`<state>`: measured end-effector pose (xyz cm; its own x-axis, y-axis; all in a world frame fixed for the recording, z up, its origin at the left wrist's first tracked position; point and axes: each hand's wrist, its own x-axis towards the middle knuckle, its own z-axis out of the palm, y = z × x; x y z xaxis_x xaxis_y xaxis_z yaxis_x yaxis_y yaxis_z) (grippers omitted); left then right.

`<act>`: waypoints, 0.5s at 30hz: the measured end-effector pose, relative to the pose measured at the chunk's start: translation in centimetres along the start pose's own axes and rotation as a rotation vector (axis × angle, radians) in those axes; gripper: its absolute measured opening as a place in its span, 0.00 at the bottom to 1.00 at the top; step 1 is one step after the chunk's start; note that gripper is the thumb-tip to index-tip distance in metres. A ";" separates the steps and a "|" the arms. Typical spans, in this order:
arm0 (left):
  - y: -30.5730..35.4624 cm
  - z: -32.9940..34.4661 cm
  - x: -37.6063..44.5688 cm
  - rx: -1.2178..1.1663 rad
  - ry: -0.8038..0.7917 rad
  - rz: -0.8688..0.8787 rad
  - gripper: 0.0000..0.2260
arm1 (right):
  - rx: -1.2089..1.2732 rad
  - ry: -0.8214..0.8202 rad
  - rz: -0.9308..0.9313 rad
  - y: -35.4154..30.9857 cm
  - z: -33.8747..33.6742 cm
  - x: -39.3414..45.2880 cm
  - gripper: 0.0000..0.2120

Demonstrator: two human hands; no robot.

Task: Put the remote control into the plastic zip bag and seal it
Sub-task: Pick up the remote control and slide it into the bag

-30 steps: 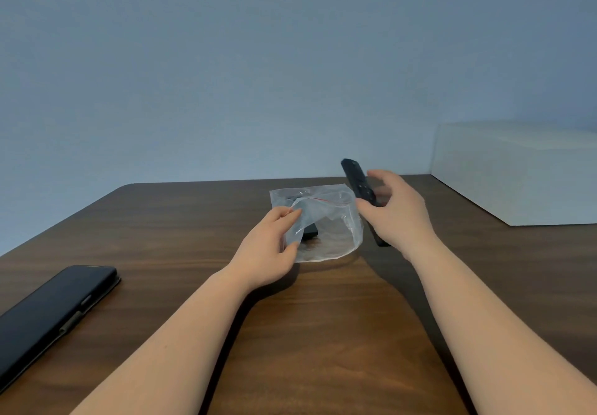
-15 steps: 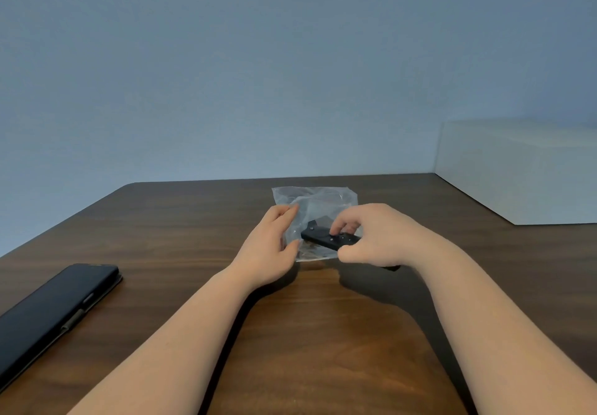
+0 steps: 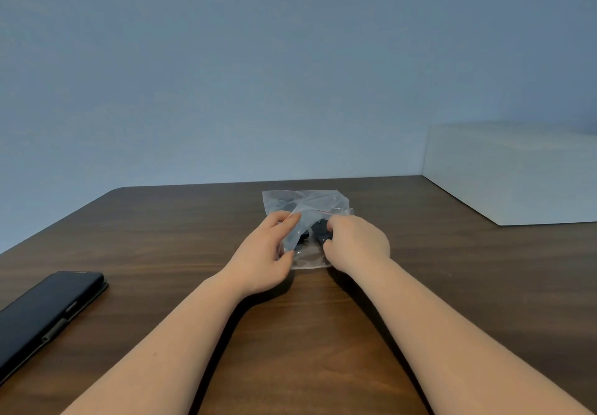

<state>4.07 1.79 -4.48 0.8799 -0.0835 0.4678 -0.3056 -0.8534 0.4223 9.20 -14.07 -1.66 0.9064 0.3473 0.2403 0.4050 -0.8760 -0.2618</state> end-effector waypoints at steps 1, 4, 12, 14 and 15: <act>0.0 0.0 0.0 0.000 -0.001 -0.005 0.27 | 0.009 -0.015 -0.001 0.1 0.1 0.1 0.07; -0.2 0.0 0.0 0.008 -0.005 -0.010 0.27 | 0.042 -0.073 -0.007 0.7 -0.5 0.2 0.15; -0.5 0.0 0.0 -0.005 -0.019 -0.018 0.26 | 0.111 -0.601 -0.123 4.2 -4.2 -0.5 0.45; -0.5 0.0 0.0 -0.006 -0.026 -0.018 0.26 | 0.143 -0.595 -0.124 4.5 -4.1 -0.2 0.44; -0.5 0.0 0.0 -0.007 -0.029 -0.018 0.26 | 0.154 -0.576 -0.120 4.5 -3.9 0.0 0.43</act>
<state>4.22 2.19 -4.71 0.8956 -0.0831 0.4370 -0.2917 -0.8515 0.4358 10.53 -19.35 0.83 0.7548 0.6037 -0.2564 0.4821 -0.7758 -0.4071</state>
